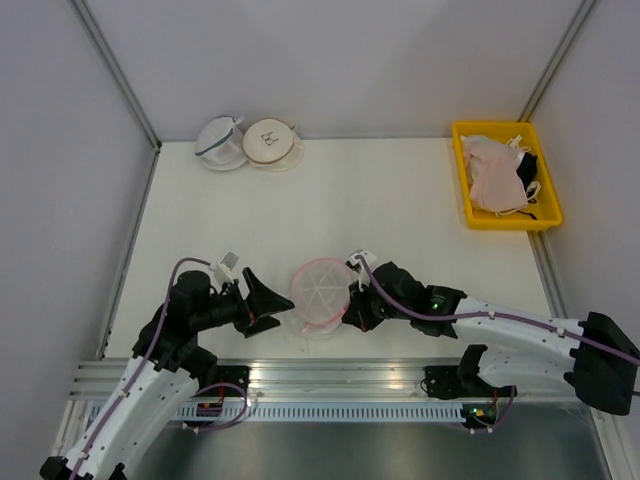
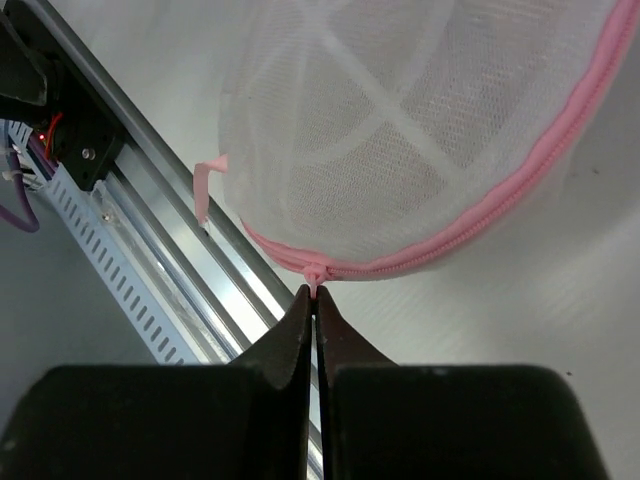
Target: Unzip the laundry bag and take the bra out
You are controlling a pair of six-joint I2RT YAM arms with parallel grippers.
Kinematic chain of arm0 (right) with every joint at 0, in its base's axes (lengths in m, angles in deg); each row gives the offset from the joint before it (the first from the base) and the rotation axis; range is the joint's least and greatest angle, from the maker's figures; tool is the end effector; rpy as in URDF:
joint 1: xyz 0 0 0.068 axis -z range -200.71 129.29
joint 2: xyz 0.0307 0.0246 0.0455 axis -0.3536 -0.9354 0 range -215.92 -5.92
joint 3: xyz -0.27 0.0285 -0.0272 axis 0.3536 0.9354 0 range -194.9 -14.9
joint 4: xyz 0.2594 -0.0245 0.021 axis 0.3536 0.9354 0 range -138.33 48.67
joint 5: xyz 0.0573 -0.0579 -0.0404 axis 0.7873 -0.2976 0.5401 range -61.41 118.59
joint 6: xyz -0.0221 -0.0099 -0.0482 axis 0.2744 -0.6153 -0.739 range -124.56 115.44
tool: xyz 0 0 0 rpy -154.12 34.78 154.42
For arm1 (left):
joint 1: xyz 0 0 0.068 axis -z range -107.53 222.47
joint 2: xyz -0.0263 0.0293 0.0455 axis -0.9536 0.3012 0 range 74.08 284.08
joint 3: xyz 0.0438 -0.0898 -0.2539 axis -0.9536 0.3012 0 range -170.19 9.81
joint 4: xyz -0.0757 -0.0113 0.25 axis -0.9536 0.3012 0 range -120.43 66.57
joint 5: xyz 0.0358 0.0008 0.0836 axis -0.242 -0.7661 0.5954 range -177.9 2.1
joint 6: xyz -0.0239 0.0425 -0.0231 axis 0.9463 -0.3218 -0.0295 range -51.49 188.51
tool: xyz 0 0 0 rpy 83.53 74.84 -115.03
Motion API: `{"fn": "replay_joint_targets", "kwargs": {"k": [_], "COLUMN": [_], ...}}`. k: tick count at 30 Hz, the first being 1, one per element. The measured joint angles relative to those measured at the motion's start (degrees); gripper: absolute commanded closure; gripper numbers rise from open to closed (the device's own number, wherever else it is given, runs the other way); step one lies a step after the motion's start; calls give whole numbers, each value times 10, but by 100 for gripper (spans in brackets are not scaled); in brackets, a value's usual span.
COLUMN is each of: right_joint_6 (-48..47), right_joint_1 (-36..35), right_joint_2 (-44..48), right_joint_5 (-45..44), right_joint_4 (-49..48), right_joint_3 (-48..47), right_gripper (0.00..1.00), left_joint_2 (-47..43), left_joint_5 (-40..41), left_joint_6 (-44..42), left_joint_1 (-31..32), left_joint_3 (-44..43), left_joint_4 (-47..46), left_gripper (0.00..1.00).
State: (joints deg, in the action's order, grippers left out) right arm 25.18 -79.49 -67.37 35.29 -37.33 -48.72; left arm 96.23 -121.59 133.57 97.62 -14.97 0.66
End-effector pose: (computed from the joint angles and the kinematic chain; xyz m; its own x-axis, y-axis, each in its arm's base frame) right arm 0.1127 0.1938 0.2167 -0.7257 -0.2469 -0.6422 -0.6180 0.6441 0.4508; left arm 0.0899 -0.0640 0.2348 -0.9028 -0.4096 -0.1309 -0.0559 0.4137 -0.9087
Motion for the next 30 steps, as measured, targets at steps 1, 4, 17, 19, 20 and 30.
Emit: {"fn": "replay_joint_targets", "kwargs": {"k": [1, 4, 17, 19, 20, 30], "right_joint_6": [0, 5, 49, 51, 51, 52], "right_joint_1": [-5, -33, -116, -123, -128, -161], "right_joint_2": [-14, -57, -103, -103, -103, -103], "right_joint_5": [6, 19, -13, -22, -26, -57], "right_joint_4": [-8, -35, -159, -169, -174, -192], "right_joint_3": [-3, -18, -40, -40, -40, -19], "right_gripper": [99, 99, 100, 99, 100, 100], "left_joint_2": [-9, -32, -79, -79, -77, 64], "left_joint_5": [0, 0, 20, 25, 26, 40], "left_joint_6": [12, 49, 118, 127, 132, 144], "left_joint_1": [0, 1, 1, 1, 1, 1], "left_joint_3": [7, 28, 103, 129, 140, 134], "left_joint_4": [4, 11, -15, -36, -47, -179], "left_gripper": [0, 1, 1, 0, 1, 1]}}
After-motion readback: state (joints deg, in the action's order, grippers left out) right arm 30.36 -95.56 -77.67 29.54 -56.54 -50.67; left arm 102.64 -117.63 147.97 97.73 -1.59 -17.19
